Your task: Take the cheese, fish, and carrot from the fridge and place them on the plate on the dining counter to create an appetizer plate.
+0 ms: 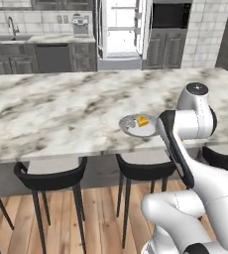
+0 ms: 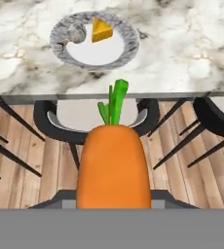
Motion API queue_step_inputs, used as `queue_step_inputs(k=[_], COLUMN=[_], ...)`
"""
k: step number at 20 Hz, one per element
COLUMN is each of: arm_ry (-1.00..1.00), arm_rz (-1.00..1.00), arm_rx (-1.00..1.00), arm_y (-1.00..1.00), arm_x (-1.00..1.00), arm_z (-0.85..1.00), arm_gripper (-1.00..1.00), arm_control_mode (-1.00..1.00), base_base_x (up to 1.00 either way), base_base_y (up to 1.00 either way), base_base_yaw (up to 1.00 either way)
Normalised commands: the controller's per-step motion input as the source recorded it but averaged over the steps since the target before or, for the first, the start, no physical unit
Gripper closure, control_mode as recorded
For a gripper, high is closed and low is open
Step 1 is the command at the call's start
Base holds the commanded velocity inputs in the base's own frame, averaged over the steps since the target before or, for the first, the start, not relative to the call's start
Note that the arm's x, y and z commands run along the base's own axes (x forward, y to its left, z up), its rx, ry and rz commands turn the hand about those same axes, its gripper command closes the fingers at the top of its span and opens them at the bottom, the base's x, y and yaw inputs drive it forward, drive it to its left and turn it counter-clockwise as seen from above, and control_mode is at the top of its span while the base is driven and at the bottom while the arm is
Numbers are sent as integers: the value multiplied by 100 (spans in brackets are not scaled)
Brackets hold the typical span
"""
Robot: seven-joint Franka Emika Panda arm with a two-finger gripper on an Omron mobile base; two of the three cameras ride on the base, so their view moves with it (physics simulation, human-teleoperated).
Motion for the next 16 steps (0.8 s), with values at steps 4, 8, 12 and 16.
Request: queue_step_inputs(k=[4, 8, 12, 16], arm_ry=[0, 0, 0, 0], arm_rz=[0, 0, 0, 0], arm_rx=[0, 0, 0, 0], arm_y=[0, 0, 1, 0], arm_x=[0, 0, 17, 53], arm_z=[0, 0, 0, -22], arm_gripper=[100, 100, 100, 100], arm_control_mode=[100, 100, -100, -100], base_base_x=[82, 74, 24, 0], base_base_y=[3, 3, 4, 0], base_base_yaw=[-5, -3, 0, 0])
